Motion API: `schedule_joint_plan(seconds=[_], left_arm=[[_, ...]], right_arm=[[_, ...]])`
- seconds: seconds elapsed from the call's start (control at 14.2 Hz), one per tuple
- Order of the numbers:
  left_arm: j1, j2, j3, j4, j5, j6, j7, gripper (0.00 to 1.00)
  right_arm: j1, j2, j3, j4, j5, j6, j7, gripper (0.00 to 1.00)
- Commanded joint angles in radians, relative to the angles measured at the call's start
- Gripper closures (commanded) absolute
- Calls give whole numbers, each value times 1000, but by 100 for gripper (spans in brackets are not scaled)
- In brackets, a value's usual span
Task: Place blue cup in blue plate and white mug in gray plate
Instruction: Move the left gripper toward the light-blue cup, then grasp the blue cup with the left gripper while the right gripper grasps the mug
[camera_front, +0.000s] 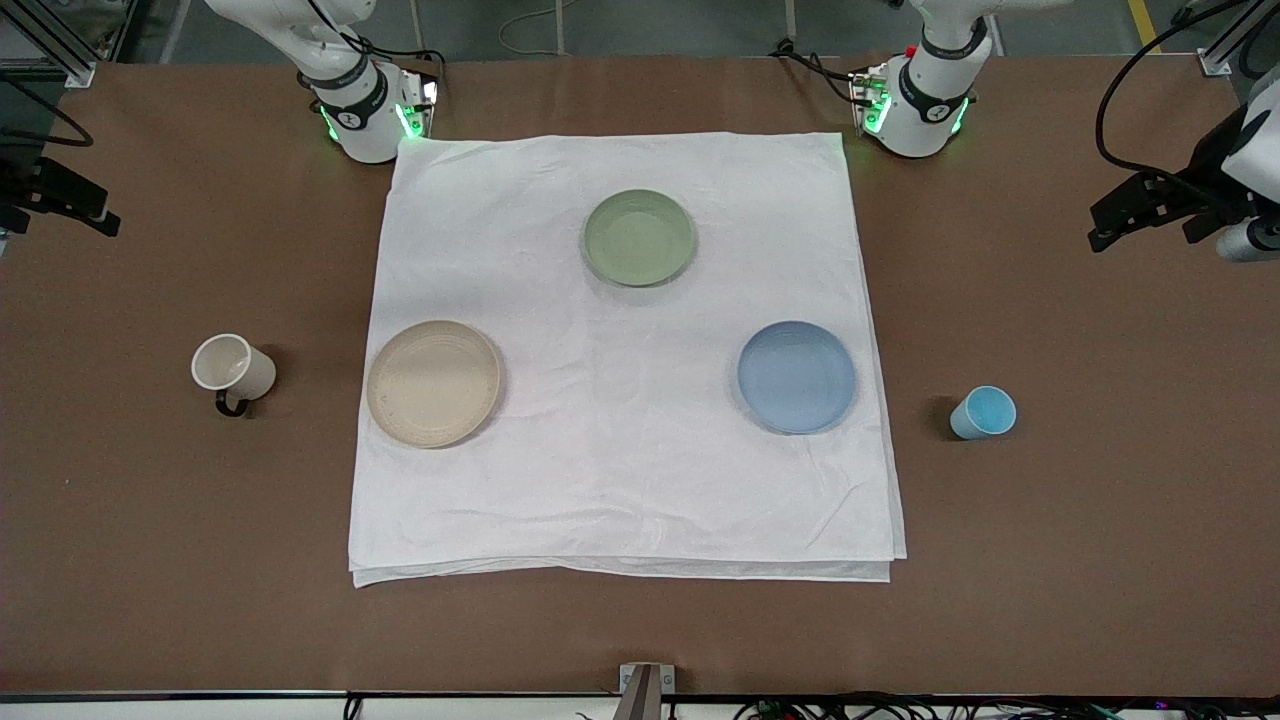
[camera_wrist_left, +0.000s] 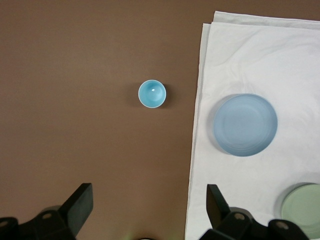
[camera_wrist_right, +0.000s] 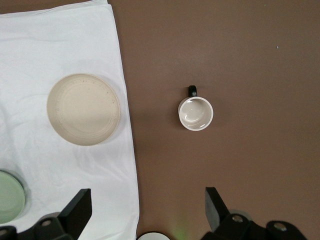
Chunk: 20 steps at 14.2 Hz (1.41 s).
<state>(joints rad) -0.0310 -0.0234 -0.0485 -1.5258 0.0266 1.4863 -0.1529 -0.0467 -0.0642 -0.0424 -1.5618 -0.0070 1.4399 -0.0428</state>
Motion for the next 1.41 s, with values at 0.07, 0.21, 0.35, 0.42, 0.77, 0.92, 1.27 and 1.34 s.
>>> schedule_joint_plan(seconds=[0.07,0.21,0.35,0.42,0.77,0.92,1.27,1.34], left_arm=[[3,3,-1,10,23,3,18,0],[-1,48,1,16,59,5,22,0],[-10,115,-1,7,82,23,12,0],[-10,128,-1,-19,82,66,3,0],[68,151,2,-310,82,426,-16,0],[78,171,2,-440,82,602,-17,0],[141,286,2,-550,82,842,-17,16],[146,310,2,-548,82,861,-17,22]], right_arm=[[-41,-28,21,-32,21,13,-2,0],[-35,-26,21,-30,21,10,-8,0],[-35,-23,21,-18,19,11,-11,0],[-33,-16,19,-1,18,13,-11,0],[-50,185,12,20,16,205,-12,0],[-59,277,12,17,1,336,-91,0],[-128,400,12,-129,21,503,-135,0],[-140,399,12,-195,21,575,-134,0]])
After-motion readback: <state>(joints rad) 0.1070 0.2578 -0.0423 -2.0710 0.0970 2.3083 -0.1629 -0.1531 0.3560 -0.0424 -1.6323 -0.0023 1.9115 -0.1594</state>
